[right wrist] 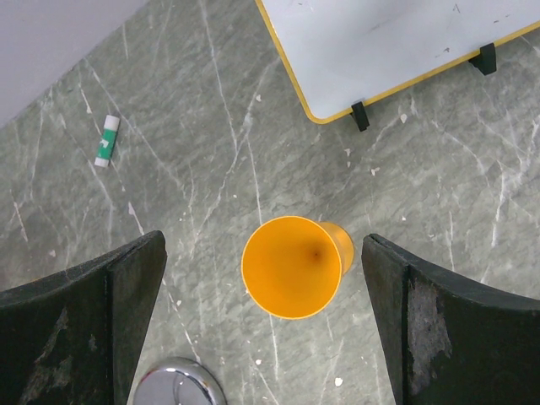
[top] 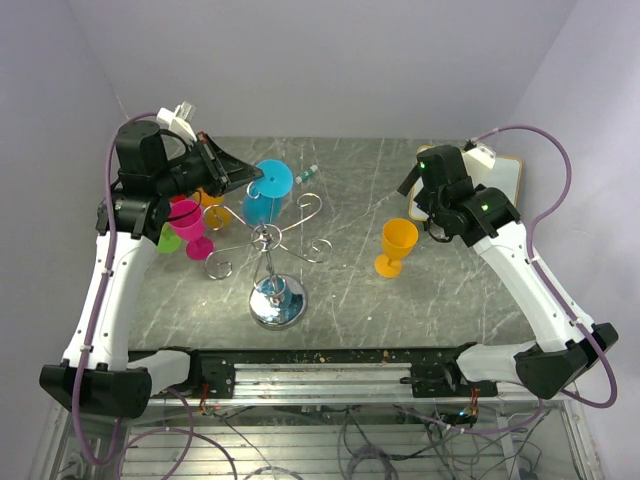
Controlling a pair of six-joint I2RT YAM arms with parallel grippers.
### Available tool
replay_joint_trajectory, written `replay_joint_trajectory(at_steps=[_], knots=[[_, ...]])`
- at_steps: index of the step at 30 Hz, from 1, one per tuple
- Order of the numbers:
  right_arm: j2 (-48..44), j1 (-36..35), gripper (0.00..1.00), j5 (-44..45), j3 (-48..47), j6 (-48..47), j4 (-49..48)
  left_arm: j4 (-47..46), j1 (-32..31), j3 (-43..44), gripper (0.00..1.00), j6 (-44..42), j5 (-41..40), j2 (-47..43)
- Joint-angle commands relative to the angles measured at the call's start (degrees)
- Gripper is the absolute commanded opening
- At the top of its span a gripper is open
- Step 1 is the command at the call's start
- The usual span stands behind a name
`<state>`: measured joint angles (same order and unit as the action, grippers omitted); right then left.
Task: Take the wine glass off the wine glass rack
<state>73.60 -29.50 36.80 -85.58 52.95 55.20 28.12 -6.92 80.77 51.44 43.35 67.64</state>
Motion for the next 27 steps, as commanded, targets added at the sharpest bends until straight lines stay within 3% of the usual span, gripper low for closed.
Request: replay_joint_trajectory(at_steps=[1,15,27], knots=[[-0.6,0.3,1.00,0.6,-0.1,0.9,1.1,1.7,-0.1,0.7,0.07,-0.9,2.8,-2.7],[-1.1,0.3,1.00,0.8,0.4,0.7,0.6,11.9,-0.1,2.2,0.07,-4.3,-1.4,-5.0],[-1.7,0.3,1.00,1.4,0.3,0.8,1.2,25.0,-0.1,11.6,0.07,-9.1,-25.8,-5.2]])
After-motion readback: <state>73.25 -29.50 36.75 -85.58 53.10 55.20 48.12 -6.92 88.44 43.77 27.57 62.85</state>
